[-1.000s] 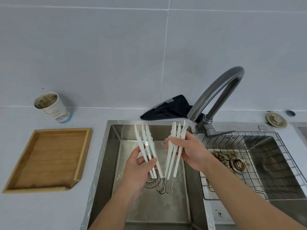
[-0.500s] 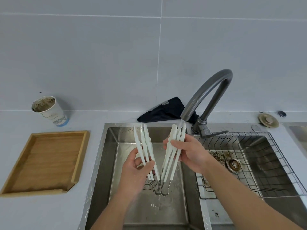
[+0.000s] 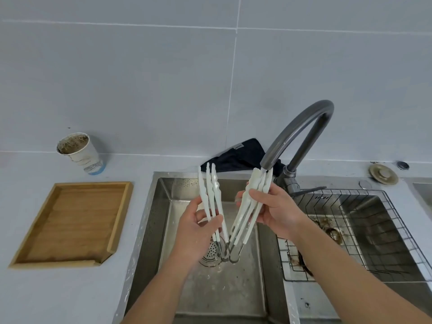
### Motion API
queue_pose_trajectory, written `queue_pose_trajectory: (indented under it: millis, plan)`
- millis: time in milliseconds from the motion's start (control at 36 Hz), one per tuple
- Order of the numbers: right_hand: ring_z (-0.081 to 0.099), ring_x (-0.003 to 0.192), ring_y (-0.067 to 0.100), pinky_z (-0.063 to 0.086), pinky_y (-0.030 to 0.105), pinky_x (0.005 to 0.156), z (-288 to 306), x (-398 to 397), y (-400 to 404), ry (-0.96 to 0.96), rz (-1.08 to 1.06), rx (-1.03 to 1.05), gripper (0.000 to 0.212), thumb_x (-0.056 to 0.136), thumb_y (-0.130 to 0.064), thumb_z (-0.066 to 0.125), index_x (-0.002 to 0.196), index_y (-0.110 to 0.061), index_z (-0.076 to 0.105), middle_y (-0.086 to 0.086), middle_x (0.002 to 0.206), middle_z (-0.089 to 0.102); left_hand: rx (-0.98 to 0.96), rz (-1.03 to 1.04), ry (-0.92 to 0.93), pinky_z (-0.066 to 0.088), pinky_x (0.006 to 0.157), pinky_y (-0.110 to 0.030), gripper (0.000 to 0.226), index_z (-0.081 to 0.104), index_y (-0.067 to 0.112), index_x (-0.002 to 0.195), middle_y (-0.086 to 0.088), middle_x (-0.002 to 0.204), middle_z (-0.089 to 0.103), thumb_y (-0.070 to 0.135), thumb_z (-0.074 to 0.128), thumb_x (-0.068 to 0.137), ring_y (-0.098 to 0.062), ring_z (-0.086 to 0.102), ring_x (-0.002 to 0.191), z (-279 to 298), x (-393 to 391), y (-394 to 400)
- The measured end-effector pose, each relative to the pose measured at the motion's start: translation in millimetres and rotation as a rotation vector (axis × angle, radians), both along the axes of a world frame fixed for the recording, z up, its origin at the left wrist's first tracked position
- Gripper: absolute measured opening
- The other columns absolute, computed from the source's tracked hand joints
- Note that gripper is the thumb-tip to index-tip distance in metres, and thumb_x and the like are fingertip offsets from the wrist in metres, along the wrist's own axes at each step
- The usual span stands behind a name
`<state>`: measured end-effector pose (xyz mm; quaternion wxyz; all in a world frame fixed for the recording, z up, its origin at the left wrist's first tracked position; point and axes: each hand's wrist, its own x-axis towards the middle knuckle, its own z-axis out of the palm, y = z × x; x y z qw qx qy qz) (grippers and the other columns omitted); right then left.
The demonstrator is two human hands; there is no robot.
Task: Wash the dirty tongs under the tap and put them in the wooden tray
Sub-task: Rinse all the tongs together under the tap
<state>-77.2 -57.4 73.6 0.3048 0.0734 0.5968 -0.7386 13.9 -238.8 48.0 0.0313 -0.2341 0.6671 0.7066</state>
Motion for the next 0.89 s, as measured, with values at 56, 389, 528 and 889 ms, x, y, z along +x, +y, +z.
queue_pose_trajectory:
  millis: [56, 389, 528, 889]
  plan:
    - [0.07, 0.099, 0.038, 0.056, 0.059, 0.093, 3, -1, 4, 0.024, -0.018, 0.011, 0.023, 0.099, -0.006, 0.059, 0.122, -0.006, 0.059, 0.02, 0.112, 0.073, -0.005, -0.019, -0.008, 0.062, 0.076, -0.032, 0.047, 0.059, 0.033, 0.124, 0.002, 0.097, 0.079, 0.002, 0.069, 0.091, -0.022, 0.075, 0.091, 1, -7, 1]
    - [0.072, 0.084, 0.028, 0.061, 0.047, 0.079, 24, -9, 16, 0.161, -0.21, 0.07, 0.012, 0.096, -0.01, 0.065, 0.108, -0.009, 0.063, 0.012, 0.09, 0.073, 0.059, -0.105, 0.045, 0.054, 0.068, -0.014, 0.034, 0.058, 0.026, 0.126, 0.005, 0.103, 0.075, 0.009, 0.062, 0.097, 0.002, 0.072, 0.086, 21, -51, 19]
    - [0.071, 0.105, 0.035, 0.059, 0.055, 0.09, 33, -13, 18, 0.194, -0.295, 0.08, 0.016, 0.095, -0.009, 0.068, 0.11, -0.011, 0.063, 0.021, 0.113, 0.069, 0.052, -0.113, 0.019, 0.052, 0.1, -0.043, 0.04, 0.058, 0.034, 0.132, 0.004, 0.106, 0.077, 0.024, 0.065, 0.093, -0.016, 0.072, 0.104, 29, -59, 25]
    - [0.071, 0.097, 0.027, 0.061, 0.046, 0.086, 48, -9, 35, 0.248, -0.381, 0.168, 0.012, 0.093, -0.011, 0.071, 0.101, -0.018, 0.065, 0.007, 0.097, 0.07, 0.167, -0.154, -0.021, 0.059, 0.09, -0.039, 0.018, 0.068, 0.028, 0.112, -0.009, 0.105, 0.078, 0.018, 0.063, 0.098, -0.026, 0.073, 0.094, 17, -56, 53]
